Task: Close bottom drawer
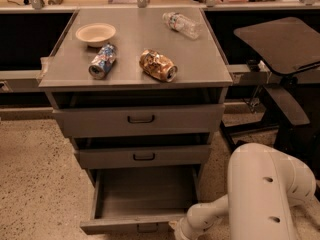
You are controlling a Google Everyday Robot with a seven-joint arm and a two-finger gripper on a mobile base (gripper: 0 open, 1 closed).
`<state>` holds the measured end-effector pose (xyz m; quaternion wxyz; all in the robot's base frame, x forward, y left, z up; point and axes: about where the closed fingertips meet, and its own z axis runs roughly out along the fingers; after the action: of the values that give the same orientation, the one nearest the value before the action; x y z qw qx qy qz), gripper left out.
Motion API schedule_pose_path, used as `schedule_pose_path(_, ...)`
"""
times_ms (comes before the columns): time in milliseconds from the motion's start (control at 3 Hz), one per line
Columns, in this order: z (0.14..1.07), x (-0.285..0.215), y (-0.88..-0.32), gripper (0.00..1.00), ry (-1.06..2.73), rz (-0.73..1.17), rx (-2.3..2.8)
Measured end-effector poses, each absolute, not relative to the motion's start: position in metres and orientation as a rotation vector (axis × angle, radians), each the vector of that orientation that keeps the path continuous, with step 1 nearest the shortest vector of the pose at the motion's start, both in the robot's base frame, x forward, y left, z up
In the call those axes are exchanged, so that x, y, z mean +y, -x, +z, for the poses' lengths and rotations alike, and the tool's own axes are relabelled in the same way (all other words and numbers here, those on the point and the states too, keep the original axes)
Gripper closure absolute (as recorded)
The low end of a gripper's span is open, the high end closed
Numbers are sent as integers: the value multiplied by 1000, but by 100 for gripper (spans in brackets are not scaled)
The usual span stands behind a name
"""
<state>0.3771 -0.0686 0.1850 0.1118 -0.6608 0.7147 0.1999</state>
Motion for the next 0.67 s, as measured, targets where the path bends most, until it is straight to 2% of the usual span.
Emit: schedule_pose_path(667,169,-57,-382,49,1749,824,1937)
